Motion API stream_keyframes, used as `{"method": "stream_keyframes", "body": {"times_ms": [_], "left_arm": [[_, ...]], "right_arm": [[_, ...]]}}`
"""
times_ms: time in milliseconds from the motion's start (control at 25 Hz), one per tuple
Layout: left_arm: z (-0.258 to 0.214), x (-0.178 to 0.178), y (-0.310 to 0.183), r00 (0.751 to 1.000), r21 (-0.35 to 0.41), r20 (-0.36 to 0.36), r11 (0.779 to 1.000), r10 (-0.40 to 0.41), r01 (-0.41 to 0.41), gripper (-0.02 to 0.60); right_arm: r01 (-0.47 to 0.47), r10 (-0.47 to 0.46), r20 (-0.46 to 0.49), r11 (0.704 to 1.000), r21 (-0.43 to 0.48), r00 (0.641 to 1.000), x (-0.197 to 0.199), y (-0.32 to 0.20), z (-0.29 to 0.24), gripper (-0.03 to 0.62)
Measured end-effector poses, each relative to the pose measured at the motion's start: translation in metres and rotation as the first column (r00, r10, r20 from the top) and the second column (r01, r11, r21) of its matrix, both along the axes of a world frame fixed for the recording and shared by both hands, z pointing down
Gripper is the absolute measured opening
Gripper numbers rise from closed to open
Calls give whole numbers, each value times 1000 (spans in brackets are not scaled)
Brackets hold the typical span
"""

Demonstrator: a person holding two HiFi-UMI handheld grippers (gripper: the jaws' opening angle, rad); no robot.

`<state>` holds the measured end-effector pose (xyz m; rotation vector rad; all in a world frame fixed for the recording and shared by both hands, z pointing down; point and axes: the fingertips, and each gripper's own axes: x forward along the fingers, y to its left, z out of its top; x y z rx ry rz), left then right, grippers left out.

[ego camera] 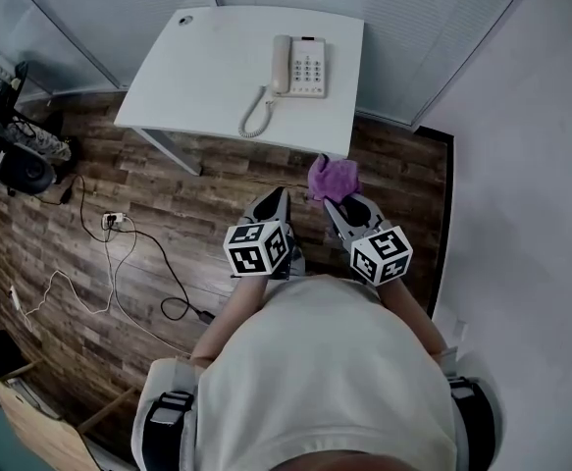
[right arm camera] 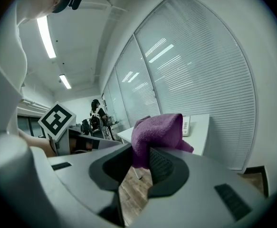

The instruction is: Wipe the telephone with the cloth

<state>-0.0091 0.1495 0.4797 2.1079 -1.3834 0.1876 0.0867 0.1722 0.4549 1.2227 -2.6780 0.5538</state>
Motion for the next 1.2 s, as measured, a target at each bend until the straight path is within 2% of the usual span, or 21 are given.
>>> {"method": "stream_keyframes", "body": {"times_ms": [760,1200], "left_arm": [[-13,-45,-146,1000,2,-22,1000,5,-5,30],[-5,-72,-218,999,11,-35,1000,3,-3,31]], "right_arm": [[-12,12,-24,1000,7,1000,-41,-147,-13,104],[-33,34,-41,999,27,999,-59,-220,-6,104]]}}
